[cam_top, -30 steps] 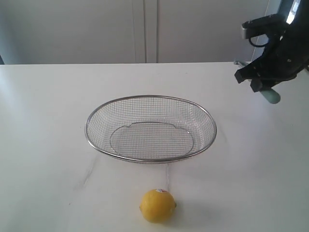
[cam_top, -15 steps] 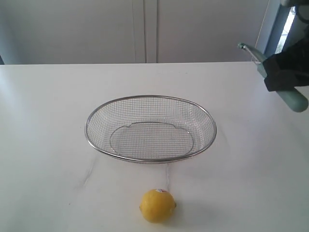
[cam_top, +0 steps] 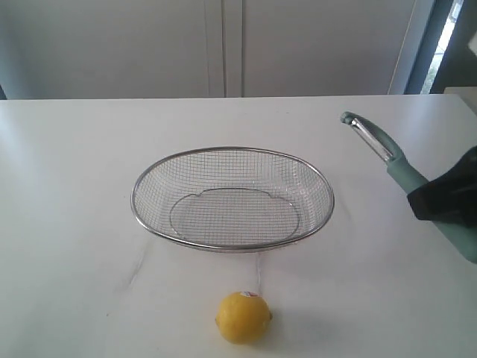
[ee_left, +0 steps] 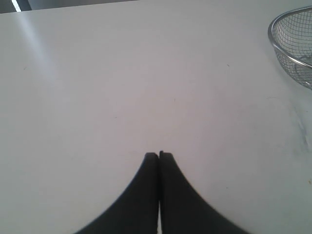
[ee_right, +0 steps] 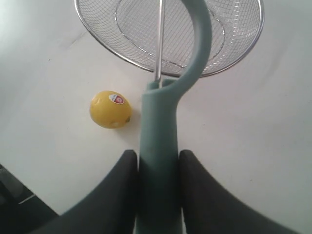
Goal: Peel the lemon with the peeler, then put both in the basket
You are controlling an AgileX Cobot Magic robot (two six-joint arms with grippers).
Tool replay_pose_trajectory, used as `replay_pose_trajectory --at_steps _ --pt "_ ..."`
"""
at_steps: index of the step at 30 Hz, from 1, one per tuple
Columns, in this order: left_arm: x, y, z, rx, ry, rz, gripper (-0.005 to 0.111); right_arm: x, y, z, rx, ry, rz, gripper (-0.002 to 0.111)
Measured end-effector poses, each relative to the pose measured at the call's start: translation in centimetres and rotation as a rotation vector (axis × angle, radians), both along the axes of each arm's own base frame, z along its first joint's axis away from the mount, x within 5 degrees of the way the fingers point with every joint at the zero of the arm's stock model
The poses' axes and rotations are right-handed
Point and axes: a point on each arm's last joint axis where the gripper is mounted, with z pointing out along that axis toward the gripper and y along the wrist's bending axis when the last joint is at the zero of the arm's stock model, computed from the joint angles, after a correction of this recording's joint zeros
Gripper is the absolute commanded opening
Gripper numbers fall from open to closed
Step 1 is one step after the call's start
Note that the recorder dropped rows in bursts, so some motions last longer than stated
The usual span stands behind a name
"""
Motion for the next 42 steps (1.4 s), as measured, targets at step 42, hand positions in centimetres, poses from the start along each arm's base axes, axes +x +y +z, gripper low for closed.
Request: replay_pose_trajectory --at_steps 42 --pt "0.0 0.0 0.0 0.0 0.0 0.0 0.0 -1.13 -0.1 -0.33 0.001 -0.002 0.003 0.0"
